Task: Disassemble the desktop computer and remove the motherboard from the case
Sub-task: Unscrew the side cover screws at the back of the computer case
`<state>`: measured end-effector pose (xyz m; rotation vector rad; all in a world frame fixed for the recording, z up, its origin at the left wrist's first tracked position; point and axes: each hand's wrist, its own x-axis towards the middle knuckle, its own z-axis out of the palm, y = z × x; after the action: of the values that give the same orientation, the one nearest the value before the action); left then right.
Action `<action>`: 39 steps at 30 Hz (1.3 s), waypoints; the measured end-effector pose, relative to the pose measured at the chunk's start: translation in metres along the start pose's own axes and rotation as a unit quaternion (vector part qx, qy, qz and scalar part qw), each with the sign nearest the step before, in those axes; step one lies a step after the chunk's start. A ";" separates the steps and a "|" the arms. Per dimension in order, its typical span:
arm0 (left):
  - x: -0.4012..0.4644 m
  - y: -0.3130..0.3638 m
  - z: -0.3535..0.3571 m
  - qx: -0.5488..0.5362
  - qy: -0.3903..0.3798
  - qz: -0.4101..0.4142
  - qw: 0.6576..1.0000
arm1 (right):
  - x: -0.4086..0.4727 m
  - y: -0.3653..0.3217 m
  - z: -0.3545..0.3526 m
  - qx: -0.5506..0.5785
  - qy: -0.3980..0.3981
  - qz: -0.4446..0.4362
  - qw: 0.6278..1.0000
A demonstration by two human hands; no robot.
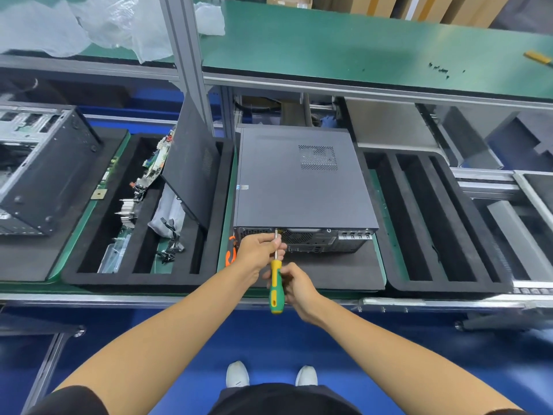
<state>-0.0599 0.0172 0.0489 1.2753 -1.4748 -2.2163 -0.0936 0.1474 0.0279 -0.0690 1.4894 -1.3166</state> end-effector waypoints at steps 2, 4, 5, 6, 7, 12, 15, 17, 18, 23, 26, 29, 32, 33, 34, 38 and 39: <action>0.001 0.000 0.002 -0.003 -0.009 0.000 1.000 | -0.001 0.001 -0.002 -0.004 -0.006 0.005 1.000; 0.003 -0.001 0.003 -0.004 -0.009 -0.003 1.000 | 0.001 0.001 -0.001 0.002 -0.005 0.002 1.000; 0.004 -0.002 0.004 -0.004 -0.007 -0.007 1.000 | 0.003 0.000 -0.001 0.009 0.002 0.000 1.000; 0.005 -0.003 0.004 -0.005 -0.006 -0.009 1.000 | 0.005 0.000 0.000 0.015 0.010 -0.004 1.000; 0.006 -0.004 0.004 -0.008 -0.004 -0.009 1.000 | 0.007 0.000 0.000 0.011 0.020 -0.009 1.000; 0.007 -0.007 -0.002 0.036 -0.014 0.025 0.999 | 0.008 -0.002 0.005 -0.048 0.064 -0.045 0.996; 0.007 -0.007 -0.005 0.052 -0.010 0.026 0.998 | 0.010 -0.002 0.008 -0.051 0.084 -0.070 0.993; 0.007 -0.006 -0.005 0.032 -0.009 0.021 0.999 | 0.010 -0.002 0.009 -0.047 0.070 -0.067 0.994; 0.008 -0.005 -0.005 0.022 -0.005 0.020 1.000 | 0.009 -0.003 0.010 -0.043 0.060 -0.059 0.995; 0.007 -0.002 -0.004 -0.010 0.004 -0.003 1.000 | 0.012 -0.006 0.007 0.031 0.009 0.001 0.999; 0.008 -0.004 -0.001 -0.035 0.000 -0.018 0.999 | 0.007 -0.006 0.002 0.057 -0.037 0.017 0.998; 0.008 -0.004 0.000 -0.033 -0.020 -0.016 0.999 | 0.006 -0.001 -0.003 0.066 -0.056 0.015 0.996; 0.007 -0.003 -0.003 -0.026 -0.039 -0.005 0.999 | 0.011 0.000 -0.005 0.033 -0.033 0.007 0.999; 0.006 -0.003 -0.004 -0.029 -0.043 -0.003 0.999 | 0.012 0.000 -0.004 0.011 -0.021 0.003 1.000; 0.005 -0.004 -0.004 -0.035 -0.045 -0.003 0.998 | 0.014 -0.001 -0.004 -0.011 -0.007 -0.002 1.000; 0.005 -0.003 -0.006 -0.024 -0.044 0.008 0.999 | 0.017 -0.006 -0.002 -0.076 0.030 -0.042 0.996; 0.005 -0.002 -0.006 -0.012 -0.040 0.010 0.999 | 0.018 -0.006 -0.001 -0.081 0.028 -0.048 0.995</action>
<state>-0.0579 0.0108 0.0439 1.1735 -1.4781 -2.2890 -0.1053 0.1342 0.0207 -0.2125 1.6564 -1.2795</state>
